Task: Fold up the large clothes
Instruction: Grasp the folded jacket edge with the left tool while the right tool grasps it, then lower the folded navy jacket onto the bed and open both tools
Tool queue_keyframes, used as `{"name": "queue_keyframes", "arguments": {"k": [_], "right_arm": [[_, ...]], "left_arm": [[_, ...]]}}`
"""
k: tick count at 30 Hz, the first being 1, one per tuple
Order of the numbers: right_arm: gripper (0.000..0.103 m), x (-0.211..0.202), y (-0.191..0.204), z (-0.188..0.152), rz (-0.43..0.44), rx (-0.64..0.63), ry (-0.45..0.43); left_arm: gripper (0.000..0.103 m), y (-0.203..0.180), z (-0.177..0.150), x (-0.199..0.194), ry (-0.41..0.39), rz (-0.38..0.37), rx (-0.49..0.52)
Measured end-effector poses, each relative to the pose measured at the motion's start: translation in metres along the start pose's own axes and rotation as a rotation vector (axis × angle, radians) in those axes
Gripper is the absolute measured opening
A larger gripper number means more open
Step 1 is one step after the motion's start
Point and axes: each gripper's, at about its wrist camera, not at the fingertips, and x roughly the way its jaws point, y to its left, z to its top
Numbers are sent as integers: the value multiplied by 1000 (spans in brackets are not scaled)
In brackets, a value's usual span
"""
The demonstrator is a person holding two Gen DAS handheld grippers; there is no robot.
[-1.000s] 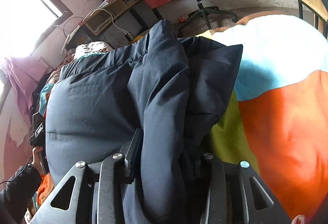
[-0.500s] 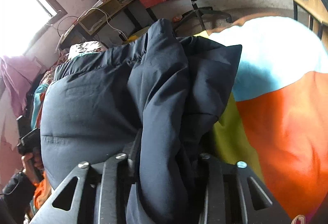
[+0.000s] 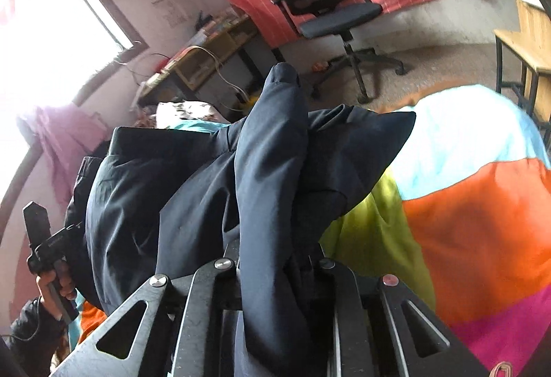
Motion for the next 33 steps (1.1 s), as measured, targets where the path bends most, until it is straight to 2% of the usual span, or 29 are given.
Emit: {"name": "queue_keyframes", "arguments": {"k": [4,9,12,14,17,20,25,26,28,29,30,31,33], "right_arm": [[16,-25,13,-7,16,-31,-6],[16,-35,19,-31,7,-52,8],[16,-24,10,-48,-13,-43,29],[16,-13,0,-61,-38,-29,50],[17,9,-21,-81,-103,4,76],[22,15,-37,-95,-116,37,53],[33,17,-33,-98,-145,-13,46],[35,17,-33,-98,-150,-16,49],[46,17,-35,-97,-166,0,57],[49,17,-36,-98,-165,7,59],[56,17,-36,-99,-167,11,60],[68,15,-36,-100,-174,13,57],[81,10,-32,-103,-195,7,34]], "left_arm": [[13,-5,-4,-15,16,4,-12],[13,3,-31,-2,67,18,-45],[13,10,-54,19,111,49,-47],[14,19,-73,38,140,102,-58],[18,42,-86,48,135,107,-131],[24,53,-86,45,132,97,-175],[36,43,-84,42,162,184,-137],[42,43,-85,41,164,195,-140],[54,45,-88,38,165,226,-167],[65,47,-90,36,160,244,-183],[75,47,-92,31,150,269,-194],[79,46,-93,26,139,290,-199],[83,43,-92,17,133,301,-194]]}}
